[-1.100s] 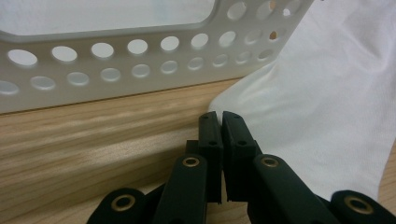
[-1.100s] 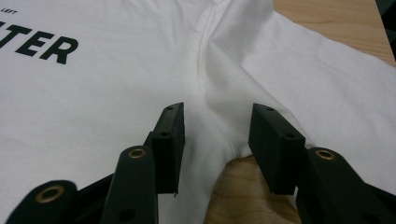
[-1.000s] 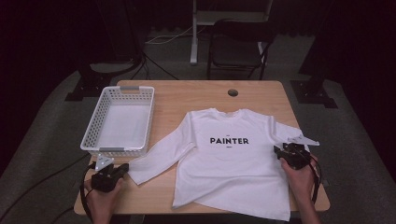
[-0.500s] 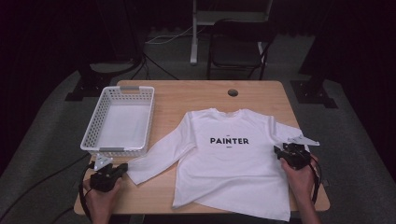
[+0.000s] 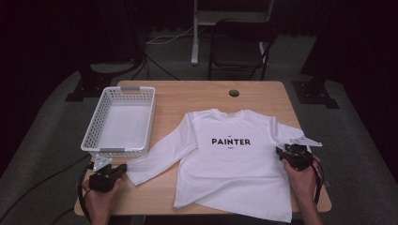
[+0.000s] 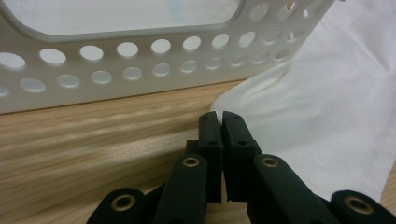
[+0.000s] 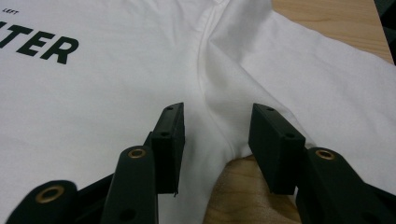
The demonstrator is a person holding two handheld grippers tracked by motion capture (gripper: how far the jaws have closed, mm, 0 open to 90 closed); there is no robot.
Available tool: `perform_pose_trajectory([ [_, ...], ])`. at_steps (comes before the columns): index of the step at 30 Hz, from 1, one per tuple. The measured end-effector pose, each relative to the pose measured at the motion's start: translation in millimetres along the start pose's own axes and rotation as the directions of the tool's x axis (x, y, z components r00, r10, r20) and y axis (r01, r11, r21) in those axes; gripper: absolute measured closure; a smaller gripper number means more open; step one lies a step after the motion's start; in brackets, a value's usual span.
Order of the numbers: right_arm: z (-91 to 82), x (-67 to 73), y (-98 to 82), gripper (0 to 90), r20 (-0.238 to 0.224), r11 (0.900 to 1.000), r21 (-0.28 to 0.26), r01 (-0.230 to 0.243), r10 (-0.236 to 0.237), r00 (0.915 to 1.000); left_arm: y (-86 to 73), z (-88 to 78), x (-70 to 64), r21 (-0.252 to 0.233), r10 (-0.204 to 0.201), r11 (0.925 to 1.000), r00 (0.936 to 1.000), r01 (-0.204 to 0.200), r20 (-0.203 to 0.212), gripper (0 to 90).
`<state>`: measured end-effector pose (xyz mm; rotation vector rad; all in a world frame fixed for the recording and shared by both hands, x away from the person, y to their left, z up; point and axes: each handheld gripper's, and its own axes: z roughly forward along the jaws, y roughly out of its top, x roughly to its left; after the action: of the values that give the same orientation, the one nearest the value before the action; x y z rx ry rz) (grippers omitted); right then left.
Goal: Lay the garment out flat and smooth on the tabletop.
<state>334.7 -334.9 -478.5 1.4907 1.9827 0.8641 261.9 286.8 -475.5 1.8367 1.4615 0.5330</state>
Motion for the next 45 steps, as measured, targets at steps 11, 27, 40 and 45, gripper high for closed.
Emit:
perform_pose_trajectory([
  [11,-15.2,7.8,2.2,52.0,-0.015,1.000,-0.022,0.003,-0.004,0.9999,1.1,-0.5,2.5,0.005,-0.003,1.0000,0.9998,0.003,-0.018,88.2],
  [27,-32.8,22.9,-23.7,49.1,-0.083,0.997,0.022,0.074,-0.071,0.9940,0.7,-1.9,11.6,-0.002,-0.025,0.9997,0.9990,0.025,-0.038,88.1],
  [40,-28.9,9.2,-22.2,48.5,-0.107,0.997,0.016,0.074,-0.072,0.9917,0.7,-2.9,21.2,-0.011,-0.051,0.9987,0.9967,0.050,-0.064,87.7],
  [45,-27.4,0.8,-21.6,48.4,-0.113,0.998,0.020,0.058,-0.056,0.9921,0.7,-2.6,24.5,-0.016,-0.061,0.9981,0.9958,0.060,-0.068,87.4],
])
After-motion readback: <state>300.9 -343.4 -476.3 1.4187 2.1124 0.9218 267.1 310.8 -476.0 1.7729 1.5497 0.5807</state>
